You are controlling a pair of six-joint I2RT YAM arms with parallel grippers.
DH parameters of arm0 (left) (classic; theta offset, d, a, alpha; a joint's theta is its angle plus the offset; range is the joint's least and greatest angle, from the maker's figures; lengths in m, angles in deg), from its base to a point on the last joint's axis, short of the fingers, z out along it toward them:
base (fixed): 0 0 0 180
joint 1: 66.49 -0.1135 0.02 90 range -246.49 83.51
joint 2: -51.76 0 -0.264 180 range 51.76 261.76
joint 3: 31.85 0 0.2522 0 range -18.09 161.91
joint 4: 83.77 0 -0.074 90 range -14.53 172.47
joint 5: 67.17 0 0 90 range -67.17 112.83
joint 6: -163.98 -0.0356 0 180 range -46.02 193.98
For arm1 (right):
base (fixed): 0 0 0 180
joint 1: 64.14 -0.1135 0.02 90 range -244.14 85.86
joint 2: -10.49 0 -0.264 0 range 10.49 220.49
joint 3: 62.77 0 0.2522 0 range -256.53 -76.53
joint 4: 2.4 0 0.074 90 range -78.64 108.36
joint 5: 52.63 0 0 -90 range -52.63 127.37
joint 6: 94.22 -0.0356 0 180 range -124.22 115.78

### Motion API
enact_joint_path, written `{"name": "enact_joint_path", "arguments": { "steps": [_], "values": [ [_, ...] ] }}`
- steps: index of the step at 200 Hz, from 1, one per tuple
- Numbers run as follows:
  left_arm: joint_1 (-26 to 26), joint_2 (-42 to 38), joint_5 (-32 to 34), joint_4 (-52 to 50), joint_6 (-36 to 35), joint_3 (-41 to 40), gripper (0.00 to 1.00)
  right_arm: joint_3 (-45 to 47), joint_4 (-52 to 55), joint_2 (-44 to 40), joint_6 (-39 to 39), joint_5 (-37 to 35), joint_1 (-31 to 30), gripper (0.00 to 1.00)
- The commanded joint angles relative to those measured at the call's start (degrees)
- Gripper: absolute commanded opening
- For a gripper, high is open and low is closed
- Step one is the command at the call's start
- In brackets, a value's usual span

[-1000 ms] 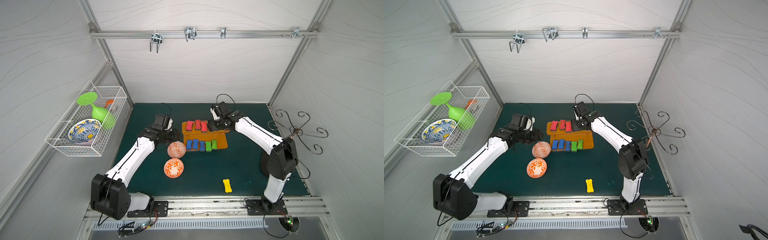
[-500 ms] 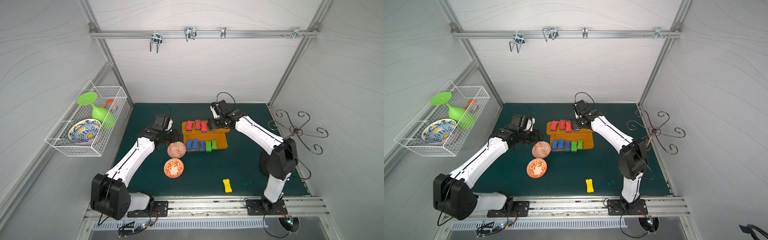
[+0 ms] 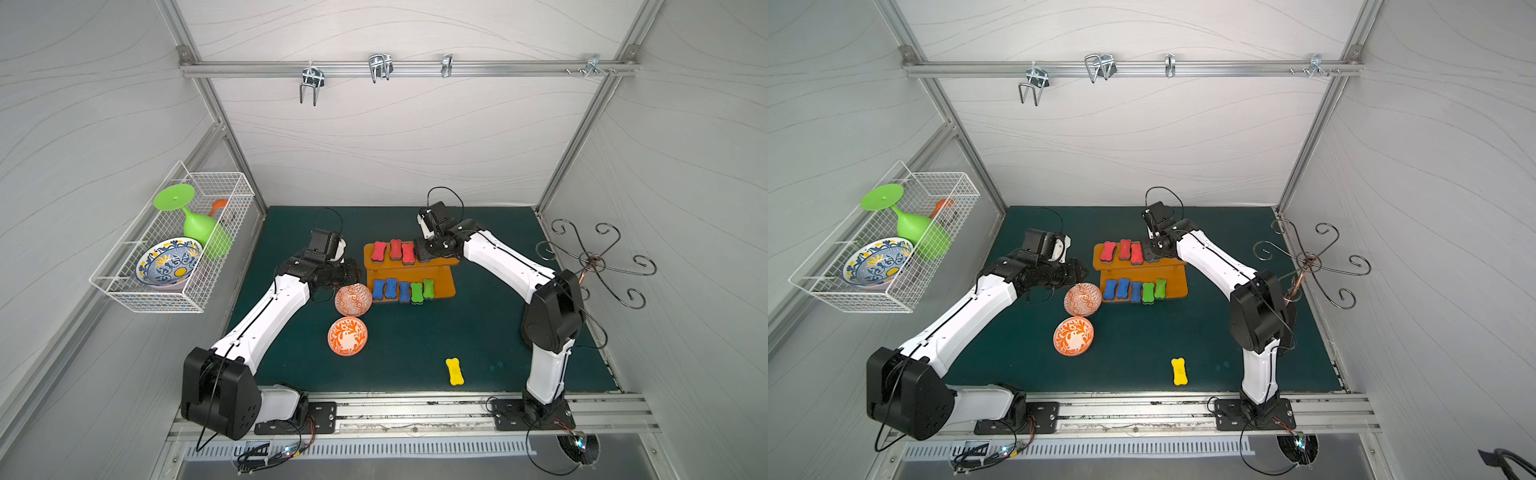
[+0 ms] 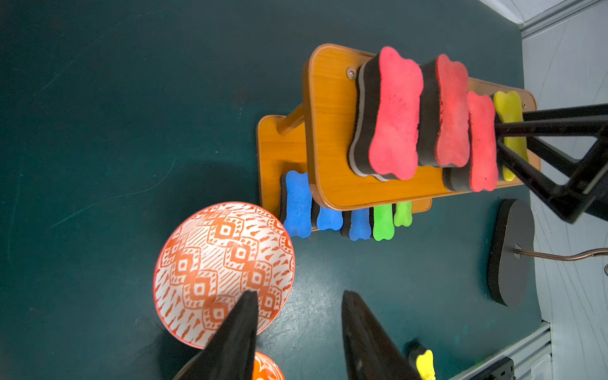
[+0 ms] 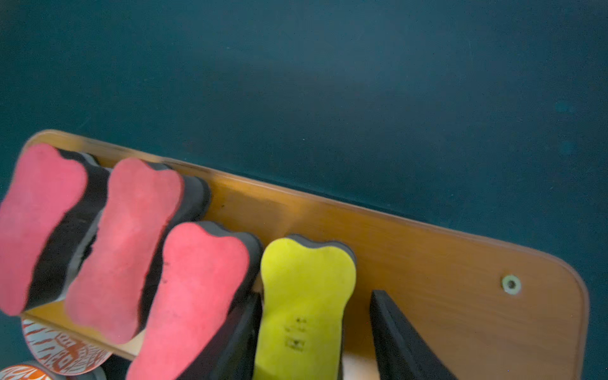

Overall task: Remove the whiteboard erasers from the shelf
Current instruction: Pick up the whiteboard eraser from the shelf, then place the whiteboard eraser at the center of the board.

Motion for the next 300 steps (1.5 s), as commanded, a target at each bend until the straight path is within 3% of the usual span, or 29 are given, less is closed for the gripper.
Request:
{"name": "enact_joint_path", "arguments": {
  "steps": [1, 38, 76, 104, 141, 166, 213, 300],
  "values": [
    [-0.19, -1.06, -0.53, 1.68, -0.42, 0.26, 0.46, -0.94, 1.79, 1.43, 0.53, -0.47, -0.27, 0.53],
    [0.38, -1.01, -0.90, 1.54, -0.08, -0.03, 0.45, -0.43, 3.00, 0.22, -1.05, -1.54, -0.38, 0.41],
    [1.05, -2.41, -2.05, 1.16, 0.51, -1.07, 0.45, 8.36, 3.52, -10.62, -6.65, -6.91, -4.28, 0.37],
    [1.05, -3.81, -4.14, 2.37, 1.57, -3.16, 0.45, 21.87, 6.47, -23.98, -15.53, -12.88, -11.62, 0.39],
    [1.05, -5.16, -4.73, 2.69, 1.58, -3.30, 0.45, 39.11, 9.31, -36.11, -35.00, -16.72, -26.90, 0.39],
    [1.18, -6.25, -4.25, 2.68, 1.53, -3.56, 0.45, 44.56, 8.97, -35.60, -43.69, -16.64, -34.11, 0.40],
    [1.64, -7.21, -2.94, 2.26, 0.89, -4.29, 0.45, 49.82, 1.01, -29.39, -48.09, -12.40, -39.70, 0.41],
    [1.82, -7.34, -2.49, 2.30, 0.62, -4.23, 0.46, 51.29, -4.89, -23.50, -46.35, -5.12, -37.55, 0.45]
  ]
}}
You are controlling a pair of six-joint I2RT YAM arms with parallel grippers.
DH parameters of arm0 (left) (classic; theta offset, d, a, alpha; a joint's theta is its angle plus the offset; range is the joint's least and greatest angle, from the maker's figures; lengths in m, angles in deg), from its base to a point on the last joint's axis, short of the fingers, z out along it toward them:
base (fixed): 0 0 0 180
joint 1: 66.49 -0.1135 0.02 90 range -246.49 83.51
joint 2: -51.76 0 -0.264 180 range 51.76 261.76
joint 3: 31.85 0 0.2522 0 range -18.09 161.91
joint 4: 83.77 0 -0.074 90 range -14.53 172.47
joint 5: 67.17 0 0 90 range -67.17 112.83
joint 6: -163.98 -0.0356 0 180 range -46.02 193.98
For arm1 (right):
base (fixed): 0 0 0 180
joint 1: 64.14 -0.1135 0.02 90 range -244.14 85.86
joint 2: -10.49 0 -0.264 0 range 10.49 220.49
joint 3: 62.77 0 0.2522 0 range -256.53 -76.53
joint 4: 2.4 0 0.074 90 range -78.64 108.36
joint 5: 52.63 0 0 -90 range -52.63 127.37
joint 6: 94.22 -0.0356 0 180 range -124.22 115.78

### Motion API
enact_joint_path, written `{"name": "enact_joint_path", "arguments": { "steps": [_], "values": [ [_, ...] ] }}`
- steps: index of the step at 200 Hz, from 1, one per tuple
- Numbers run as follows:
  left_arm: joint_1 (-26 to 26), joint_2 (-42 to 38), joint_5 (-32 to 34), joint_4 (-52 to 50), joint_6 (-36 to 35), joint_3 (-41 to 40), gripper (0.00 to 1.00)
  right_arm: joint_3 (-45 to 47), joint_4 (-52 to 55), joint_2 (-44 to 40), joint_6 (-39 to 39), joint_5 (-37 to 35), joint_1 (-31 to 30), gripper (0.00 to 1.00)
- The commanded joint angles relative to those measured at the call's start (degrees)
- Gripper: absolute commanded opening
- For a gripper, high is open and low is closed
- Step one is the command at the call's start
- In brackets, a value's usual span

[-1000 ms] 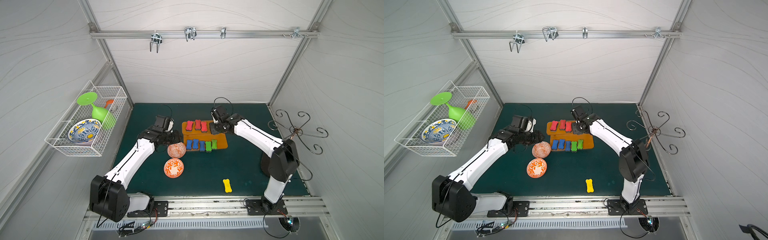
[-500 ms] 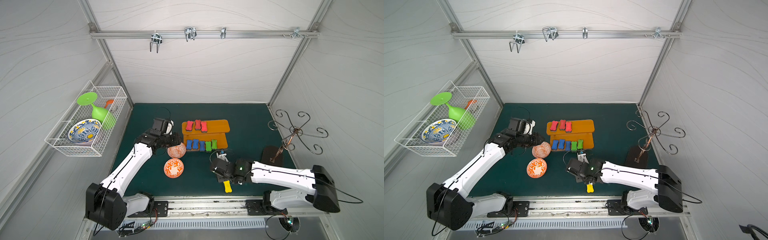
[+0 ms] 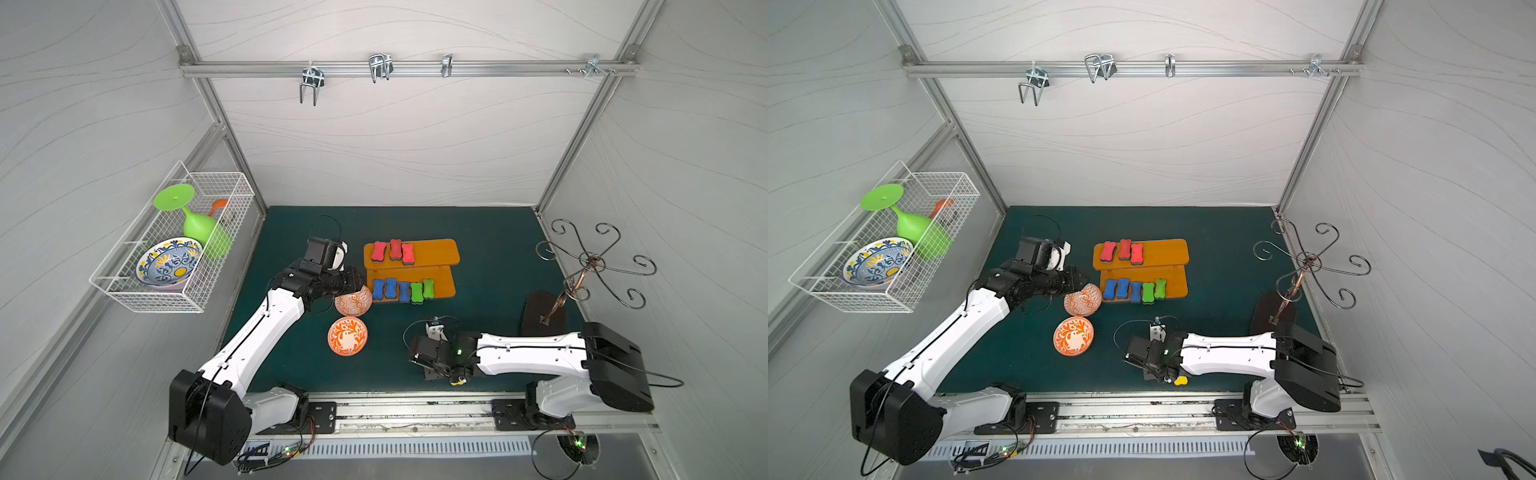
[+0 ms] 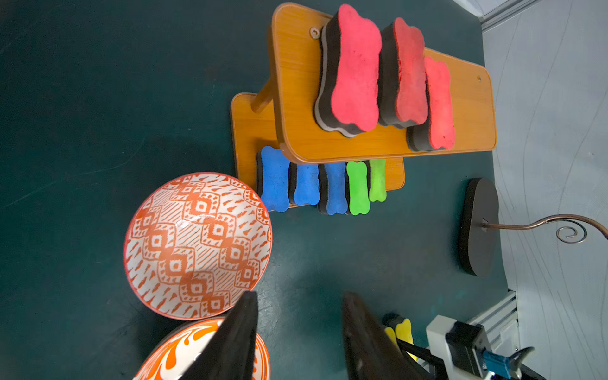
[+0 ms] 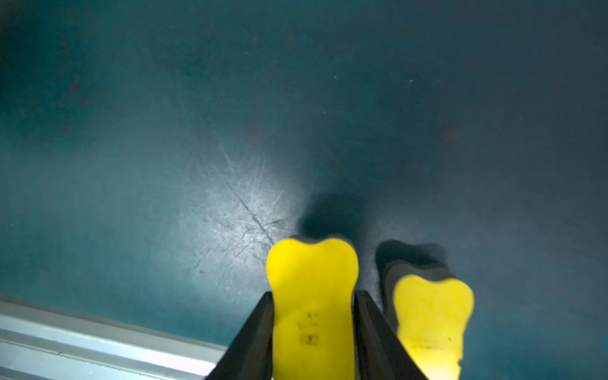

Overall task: Remove the whiteboard erasers from the shelf
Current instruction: Place the whiteboard eraser at the center of the board.

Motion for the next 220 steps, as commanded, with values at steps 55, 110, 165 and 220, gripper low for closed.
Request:
{"name": "enact_joint_path", "arguments": {
  "steps": [55, 110, 165, 220],
  "values": [
    [0.28, -0.51, 0.78, 1.74, -0.84, 0.47, 0.46, 0.67, -0.36, 1.01, 1.18, 5.54, 3.35, 0.49],
    [0.35, -2.02, -0.37, 0.01, 0.91, 1.47, 0.46, -10.80, 9.06, -4.01, 10.08, 0.82, 7.71, 0.60],
    [0.44, -1.48, 5.01, -3.21, -1.75, 4.73, 0.46, -29.19, 7.35, 0.73, 29.00, 2.61, 22.68, 0.60],
    [2.98, 2.78, 7.49, -2.60, -2.54, 8.15, 0.46, -44.95, 5.12, 12.29, 37.50, 7.53, 31.42, 0.60]
  ]
}}
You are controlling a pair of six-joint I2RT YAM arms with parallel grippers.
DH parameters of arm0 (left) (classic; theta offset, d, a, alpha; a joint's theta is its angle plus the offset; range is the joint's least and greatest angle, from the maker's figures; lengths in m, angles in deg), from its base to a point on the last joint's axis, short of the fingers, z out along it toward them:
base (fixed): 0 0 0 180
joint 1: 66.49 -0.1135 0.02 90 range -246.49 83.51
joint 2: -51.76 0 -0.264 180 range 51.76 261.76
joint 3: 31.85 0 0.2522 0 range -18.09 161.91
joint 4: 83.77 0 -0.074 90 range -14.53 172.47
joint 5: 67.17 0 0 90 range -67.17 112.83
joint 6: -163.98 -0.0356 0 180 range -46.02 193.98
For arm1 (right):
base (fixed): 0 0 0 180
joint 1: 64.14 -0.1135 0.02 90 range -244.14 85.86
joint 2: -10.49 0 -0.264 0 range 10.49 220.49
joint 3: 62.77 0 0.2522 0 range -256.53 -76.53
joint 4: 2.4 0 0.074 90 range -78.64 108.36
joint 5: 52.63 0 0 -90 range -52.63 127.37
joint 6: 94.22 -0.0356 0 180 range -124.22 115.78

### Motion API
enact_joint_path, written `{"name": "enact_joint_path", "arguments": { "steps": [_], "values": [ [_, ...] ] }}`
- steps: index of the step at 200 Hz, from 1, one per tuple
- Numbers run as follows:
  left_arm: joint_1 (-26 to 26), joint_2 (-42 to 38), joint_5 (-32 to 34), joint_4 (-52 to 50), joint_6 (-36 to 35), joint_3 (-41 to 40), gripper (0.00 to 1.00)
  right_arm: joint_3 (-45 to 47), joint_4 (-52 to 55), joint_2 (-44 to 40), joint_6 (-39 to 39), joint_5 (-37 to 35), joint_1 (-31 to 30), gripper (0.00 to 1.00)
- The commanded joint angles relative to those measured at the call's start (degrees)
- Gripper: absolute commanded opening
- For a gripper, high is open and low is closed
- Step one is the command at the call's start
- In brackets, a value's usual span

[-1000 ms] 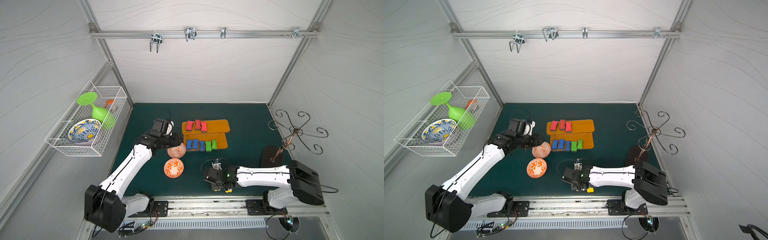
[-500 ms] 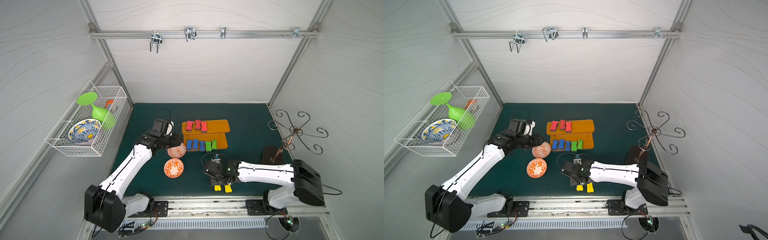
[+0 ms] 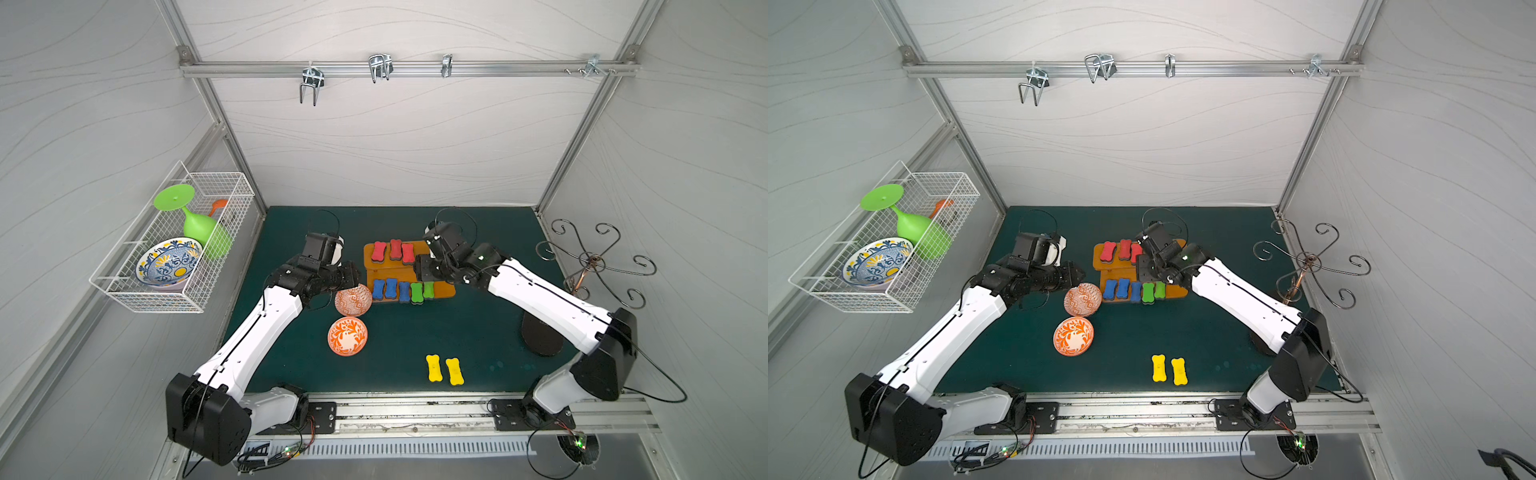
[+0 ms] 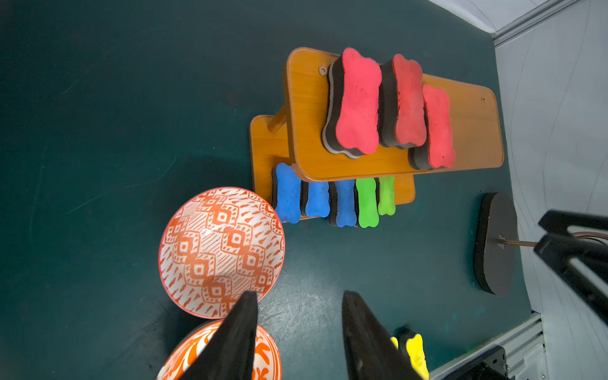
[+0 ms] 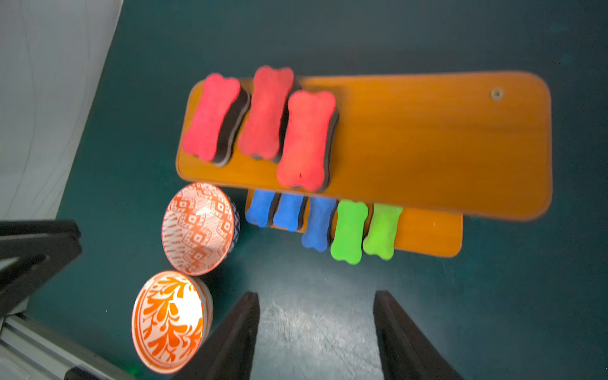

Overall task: Remove the whiteboard erasers from the shelf
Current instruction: Place the whiteboard eraser at the center of the board, then pick up the whiteboard eraser from the shelf.

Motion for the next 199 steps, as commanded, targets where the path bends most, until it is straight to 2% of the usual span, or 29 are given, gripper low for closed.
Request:
{"name": "enact_joint_path", "arguments": {
  "steps": [1, 37, 79, 199],
  "values": [
    [2.18, 2.09, 2.54, 0.45, -1.63, 3.79, 0.46, -5.46, -0.12, 5.20, 6.34, 2.57, 1.94, 0.60],
    [2.72, 2.64, 5.52, -0.70, -2.97, 3.94, 0.46, -11.17, -0.22, 11.53, 8.00, 4.45, 3.26, 0.61],
    [2.79, 1.55, 7.28, -0.92, -3.42, 2.81, 0.46, -14.30, -0.43, 15.83, 9.32, 5.02, 4.30, 0.68],
    [2.75, 2.22, 7.05, -0.46, -3.42, 2.19, 0.46, -12.10, -1.73, 18.10, 10.03, 5.88, 6.74, 0.62]
  ]
}}
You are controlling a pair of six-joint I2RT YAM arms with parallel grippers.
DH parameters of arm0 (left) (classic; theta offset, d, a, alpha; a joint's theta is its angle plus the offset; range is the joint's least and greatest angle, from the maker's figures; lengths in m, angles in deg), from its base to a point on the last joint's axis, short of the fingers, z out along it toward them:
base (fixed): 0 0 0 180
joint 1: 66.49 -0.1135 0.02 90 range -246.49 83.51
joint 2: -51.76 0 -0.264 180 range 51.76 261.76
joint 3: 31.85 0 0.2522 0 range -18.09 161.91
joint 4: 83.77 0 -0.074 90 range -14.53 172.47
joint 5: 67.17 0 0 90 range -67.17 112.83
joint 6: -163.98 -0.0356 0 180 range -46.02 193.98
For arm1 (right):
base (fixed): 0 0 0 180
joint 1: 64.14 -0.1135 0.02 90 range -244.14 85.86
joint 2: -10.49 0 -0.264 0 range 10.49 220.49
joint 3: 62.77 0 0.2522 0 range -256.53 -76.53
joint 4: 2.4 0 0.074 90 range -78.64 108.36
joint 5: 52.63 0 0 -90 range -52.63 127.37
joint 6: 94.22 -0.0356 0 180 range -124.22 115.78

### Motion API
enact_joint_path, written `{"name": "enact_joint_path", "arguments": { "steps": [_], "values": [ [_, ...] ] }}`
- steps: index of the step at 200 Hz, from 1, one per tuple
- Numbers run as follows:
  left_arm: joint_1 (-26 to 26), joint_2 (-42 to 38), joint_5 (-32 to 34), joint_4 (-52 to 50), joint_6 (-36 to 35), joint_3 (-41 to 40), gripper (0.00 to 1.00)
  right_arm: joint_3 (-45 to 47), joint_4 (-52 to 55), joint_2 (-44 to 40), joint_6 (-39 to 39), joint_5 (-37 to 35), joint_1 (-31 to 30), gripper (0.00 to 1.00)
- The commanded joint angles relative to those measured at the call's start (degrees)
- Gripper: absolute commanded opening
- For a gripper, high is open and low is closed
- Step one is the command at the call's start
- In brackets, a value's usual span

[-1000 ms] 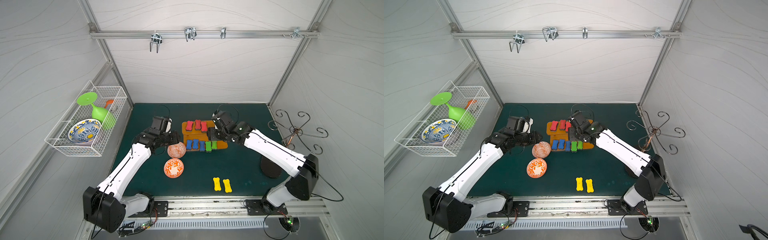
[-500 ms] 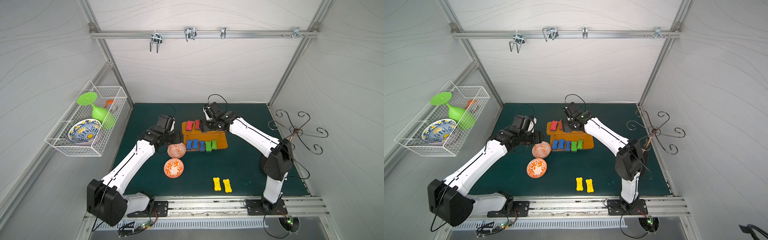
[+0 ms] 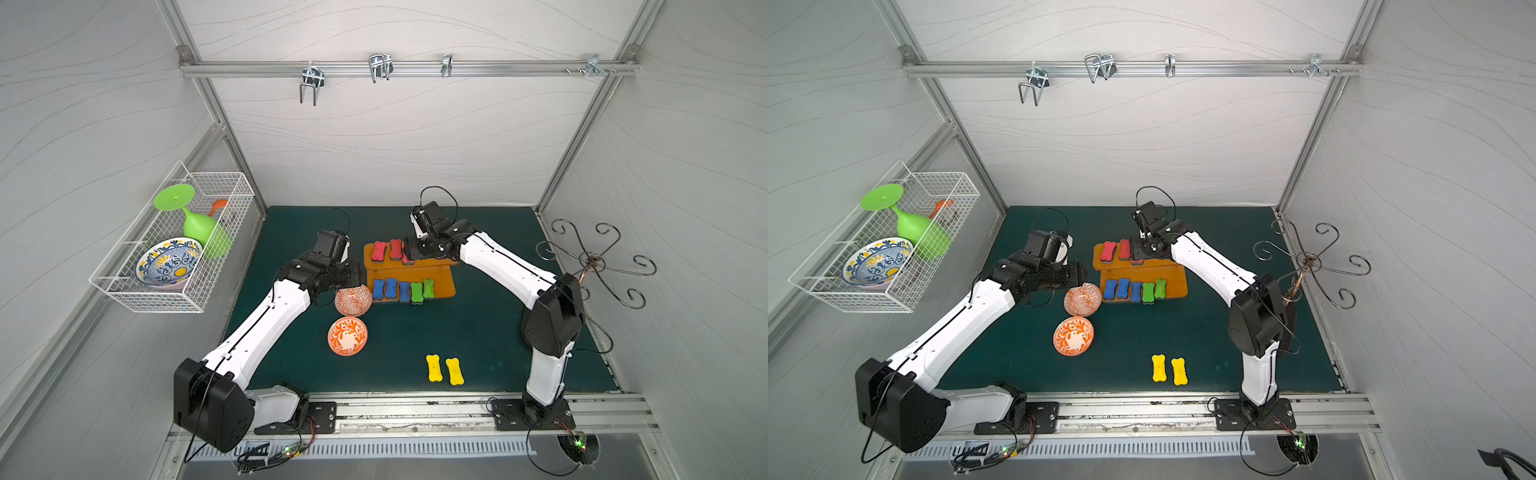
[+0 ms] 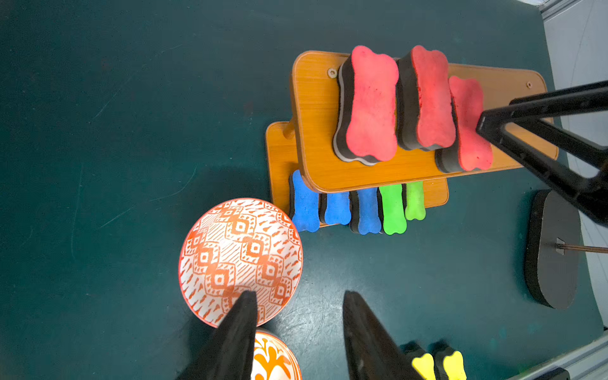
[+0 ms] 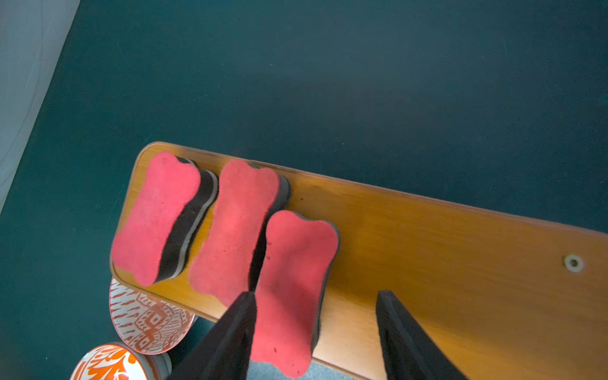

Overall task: Remove the whiteboard erasers from the shelf
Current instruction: Pick up the whiteboard eraser from the shelf.

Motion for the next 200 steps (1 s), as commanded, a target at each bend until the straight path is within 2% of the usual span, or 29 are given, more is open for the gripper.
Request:
{"name": "enact_joint_path", "arguments": {
  "steps": [1, 86, 125, 163, 200],
  "values": [
    [0.17, -0.35, 0.32, 0.59, -0.88, 0.42, 0.46, 0.82, -0.42, 1.25, 0.72, 0.53, 0.60, 0.62],
    [0.14, -0.41, 0.32, 0.62, -0.84, 0.20, 0.46, 3.25, 0.09, -2.07, 1.47, -0.93, 3.46, 0.60],
    [0.15, -0.78, 0.38, 0.61, -0.66, -0.03, 0.46, 1.36, 0.25, -3.85, 1.59, -1.66, 1.31, 0.61],
    [0.12, -1.35, 0.37, 0.71, -0.75, -0.30, 0.46, -3.09, 1.57, -0.31, 1.79, -3.16, 0.38, 0.65],
    [0.15, -1.91, 0.67, 0.59, -1.01, -0.66, 0.46, -6.10, 3.39, 3.55, 2.31, -5.75, 0.00, 0.65]
  ]
}}
